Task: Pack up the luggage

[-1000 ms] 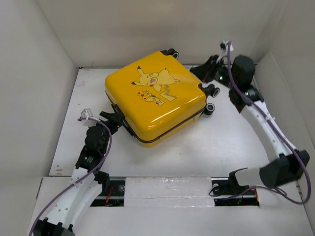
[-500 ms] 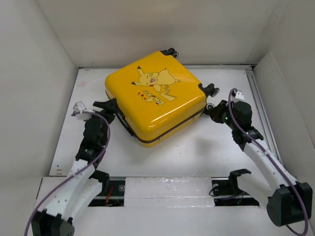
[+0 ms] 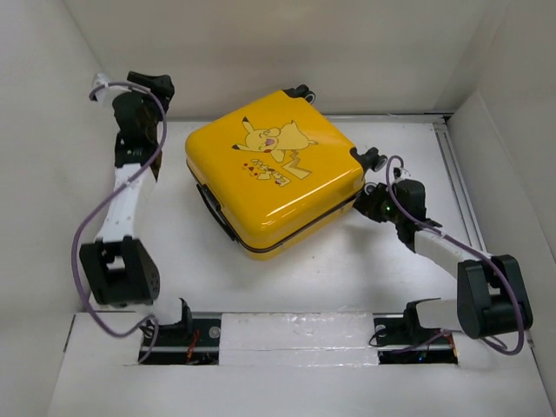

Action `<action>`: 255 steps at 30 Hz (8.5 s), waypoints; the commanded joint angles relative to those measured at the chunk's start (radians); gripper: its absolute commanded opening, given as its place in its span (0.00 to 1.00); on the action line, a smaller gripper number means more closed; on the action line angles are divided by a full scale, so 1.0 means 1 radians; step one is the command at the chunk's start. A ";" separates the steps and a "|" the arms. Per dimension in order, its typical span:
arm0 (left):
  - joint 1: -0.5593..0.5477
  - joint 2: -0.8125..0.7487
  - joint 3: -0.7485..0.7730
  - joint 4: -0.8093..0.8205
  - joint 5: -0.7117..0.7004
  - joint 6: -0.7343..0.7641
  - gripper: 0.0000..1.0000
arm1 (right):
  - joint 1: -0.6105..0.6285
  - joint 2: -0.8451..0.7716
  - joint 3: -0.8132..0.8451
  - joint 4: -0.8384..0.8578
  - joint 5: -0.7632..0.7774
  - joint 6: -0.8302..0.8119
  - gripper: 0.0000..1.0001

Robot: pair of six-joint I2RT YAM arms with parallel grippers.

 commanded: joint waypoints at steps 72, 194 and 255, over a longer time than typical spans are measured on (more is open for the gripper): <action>-1.345 -0.727 -0.943 0.004 -0.506 0.086 0.38 | 0.396 -0.424 -0.244 0.171 0.206 -0.227 0.62; -1.043 -0.364 -0.952 0.205 -0.503 0.037 0.65 | 0.329 -0.056 -0.180 0.587 -0.199 -0.428 0.43; 0.009 -0.311 -0.694 0.278 0.063 -0.134 0.75 | 0.887 0.001 -0.004 0.231 0.469 -0.188 0.00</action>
